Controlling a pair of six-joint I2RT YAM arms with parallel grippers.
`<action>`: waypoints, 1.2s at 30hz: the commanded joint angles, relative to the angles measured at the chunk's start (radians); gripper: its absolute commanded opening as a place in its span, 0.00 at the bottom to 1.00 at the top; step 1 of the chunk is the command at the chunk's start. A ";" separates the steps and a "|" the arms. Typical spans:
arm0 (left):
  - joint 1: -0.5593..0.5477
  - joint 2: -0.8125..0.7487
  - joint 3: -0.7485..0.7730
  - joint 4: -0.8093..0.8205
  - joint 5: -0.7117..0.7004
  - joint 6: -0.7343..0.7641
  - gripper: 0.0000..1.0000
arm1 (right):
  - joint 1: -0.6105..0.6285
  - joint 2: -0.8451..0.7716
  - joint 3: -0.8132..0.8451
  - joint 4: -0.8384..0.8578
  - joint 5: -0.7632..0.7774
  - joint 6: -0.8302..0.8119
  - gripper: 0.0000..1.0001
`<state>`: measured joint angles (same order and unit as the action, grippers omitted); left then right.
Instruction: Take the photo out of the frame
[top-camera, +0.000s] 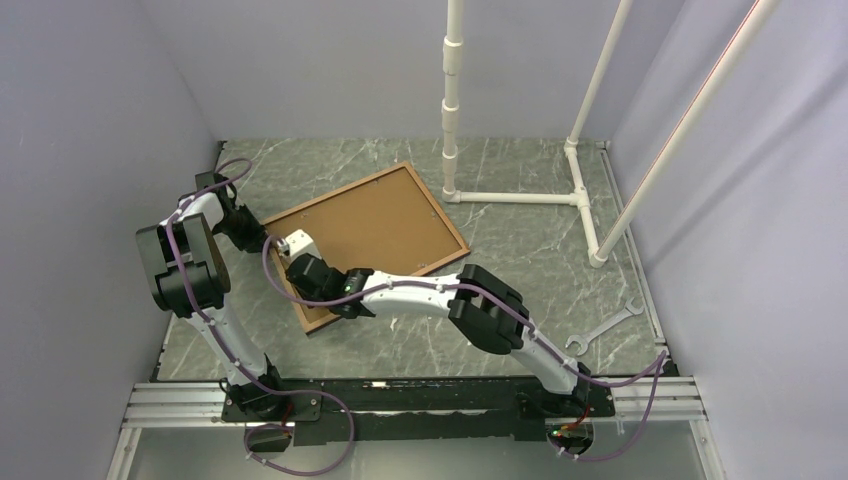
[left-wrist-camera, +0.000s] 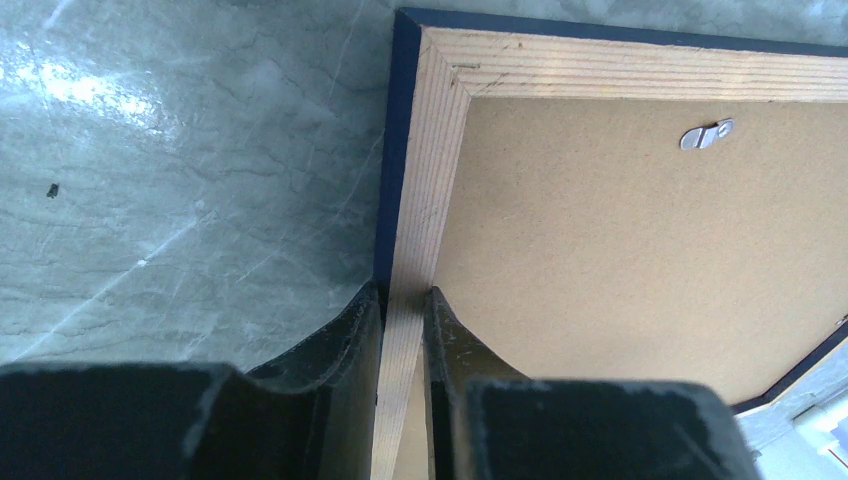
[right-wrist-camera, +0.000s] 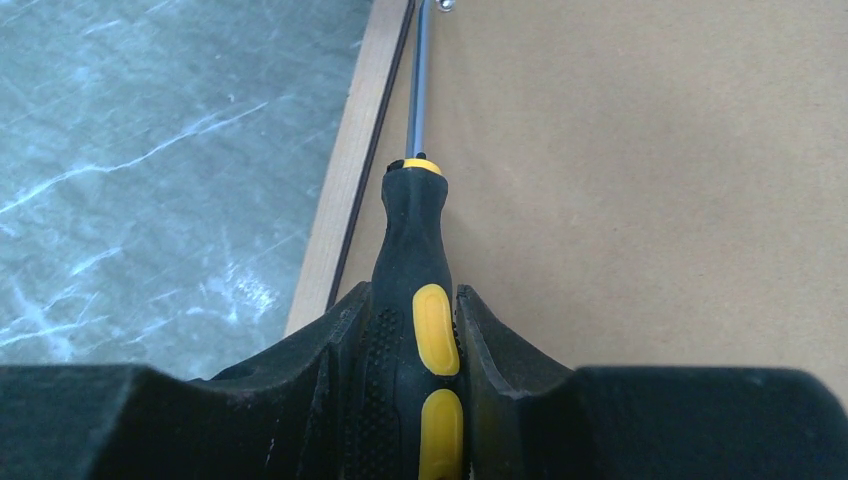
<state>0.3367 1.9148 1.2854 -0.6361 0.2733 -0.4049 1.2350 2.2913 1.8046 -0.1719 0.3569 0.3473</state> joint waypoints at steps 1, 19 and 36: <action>-0.004 0.027 0.002 -0.047 -0.016 0.019 0.00 | 0.012 -0.029 0.007 0.040 -0.022 0.011 0.00; -0.004 0.031 0.002 -0.047 -0.014 0.020 0.00 | 0.012 0.015 0.060 -0.019 0.042 0.023 0.00; -0.004 0.030 0.003 -0.048 -0.019 0.020 0.00 | 0.009 0.084 0.146 -0.097 0.071 0.070 0.00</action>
<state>0.3367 1.9152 1.2854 -0.6361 0.2733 -0.4049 1.2469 2.3356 1.8519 -0.2226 0.3676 0.3882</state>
